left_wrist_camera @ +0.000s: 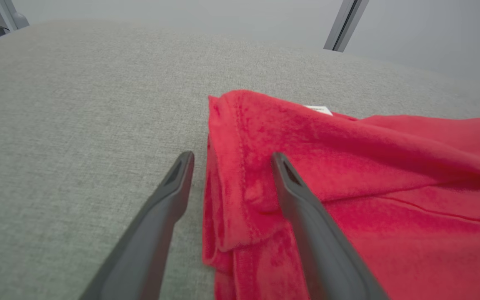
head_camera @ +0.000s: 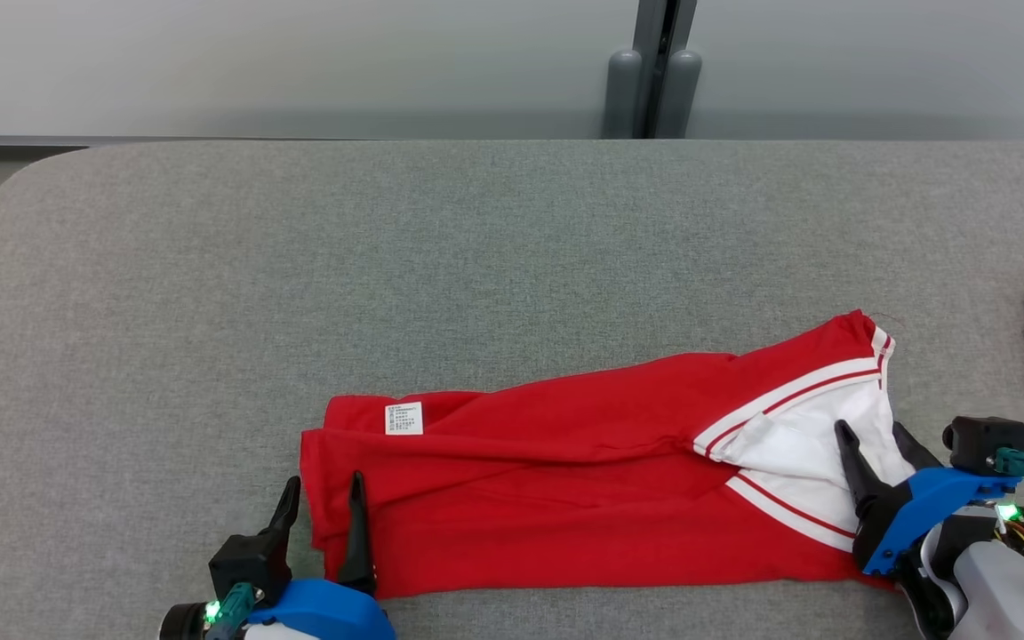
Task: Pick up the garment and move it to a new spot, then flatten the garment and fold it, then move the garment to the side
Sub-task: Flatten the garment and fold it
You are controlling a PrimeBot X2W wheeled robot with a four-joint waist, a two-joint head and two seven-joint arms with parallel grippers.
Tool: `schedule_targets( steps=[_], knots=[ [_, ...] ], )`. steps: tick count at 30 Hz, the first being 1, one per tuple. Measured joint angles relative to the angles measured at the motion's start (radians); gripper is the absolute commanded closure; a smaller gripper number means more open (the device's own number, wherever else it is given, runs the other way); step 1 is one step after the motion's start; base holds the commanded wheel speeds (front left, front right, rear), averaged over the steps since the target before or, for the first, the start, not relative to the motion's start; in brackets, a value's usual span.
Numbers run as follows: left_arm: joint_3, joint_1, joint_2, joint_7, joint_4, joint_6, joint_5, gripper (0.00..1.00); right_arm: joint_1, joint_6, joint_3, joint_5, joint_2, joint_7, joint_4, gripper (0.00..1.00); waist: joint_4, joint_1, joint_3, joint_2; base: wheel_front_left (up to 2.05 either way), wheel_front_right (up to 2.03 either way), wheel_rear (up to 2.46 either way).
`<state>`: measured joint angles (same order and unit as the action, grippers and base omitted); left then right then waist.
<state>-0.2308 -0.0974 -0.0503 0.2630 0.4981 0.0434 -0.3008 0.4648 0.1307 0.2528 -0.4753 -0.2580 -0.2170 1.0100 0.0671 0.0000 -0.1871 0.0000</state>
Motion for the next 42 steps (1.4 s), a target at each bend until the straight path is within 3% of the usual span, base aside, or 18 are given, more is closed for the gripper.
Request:
schedule_targets(
  steps=[1,3,9,15,19,23,27,32,42],
  knots=[
    [-0.001,-0.001,0.0,0.0,0.0,0.0,-0.001,0.0,0.003,0.0,0.004,-0.015,-0.002,0.0,0.004,0.71,-0.002,-0.0001,-0.001,0.0,0.0,0.0,0.0],
    [-0.005,-0.003,0.0,0.0,0.001,0.0,-0.007,0.0,0.005,0.001,0.025,-0.035,-0.009,0.001,0.006,1.0,-0.006,0.0,-0.003,0.0,0.0,0.0,0.0],
    [-0.013,-0.015,0.0,0.0,0.004,0.0,-0.015,0.0,0.009,0.005,0.047,-0.082,-0.033,-0.019,0.025,1.0,-0.017,0.0,-0.006,0.0,0.0,0.0,0.0],
    [-0.014,-0.023,0.0,0.0,0.004,0.0,-0.015,0.0,0.013,0.005,-0.002,-0.1,-0.065,-0.045,0.011,1.0,-0.016,0.0001,0.007,0.0,0.0,0.0,0.0],
    [-0.012,-0.009,0.001,0.0,0.007,-0.002,-0.017,0.0,-0.025,0.0,-0.082,-0.072,-0.096,-0.044,-0.135,1.0,-0.017,0.0001,0.029,0.0,0.0,0.0,0.0],
    [-0.014,0.012,0.0,0.0,0.013,-0.009,-0.025,0.0,-0.108,0.0,-0.086,-0.067,-0.048,-0.044,-0.315,1.0,-0.015,0.0001,0.056,0.0,0.0,0.0,0.0],
    [-0.034,0.021,0.0,0.0,0.025,-0.019,-0.034,0.0,-0.161,0.0,-0.026,-0.095,-0.016,-0.044,-0.451,1.0,-0.005,0.0001,0.081,0.0,0.0,0.0,0.0],
    [-0.075,0.027,0.0,0.0,0.035,-0.027,-0.04,0.0,-0.169,0.0,0.105,-0.156,0.017,-0.044,-0.537,1.0,0.037,0.0001,0.102,0.0,0.0,0.0,0.0],
    [-0.145,0.035,0.0,0.0,0.047,-0.04,-0.042,0.0,-0.106,0.0,0.333,-0.238,0.063,-0.035,-0.519,1.0,0.197,0.0,0.122,0.0,0.0,0.0,0.0]
  ],
)
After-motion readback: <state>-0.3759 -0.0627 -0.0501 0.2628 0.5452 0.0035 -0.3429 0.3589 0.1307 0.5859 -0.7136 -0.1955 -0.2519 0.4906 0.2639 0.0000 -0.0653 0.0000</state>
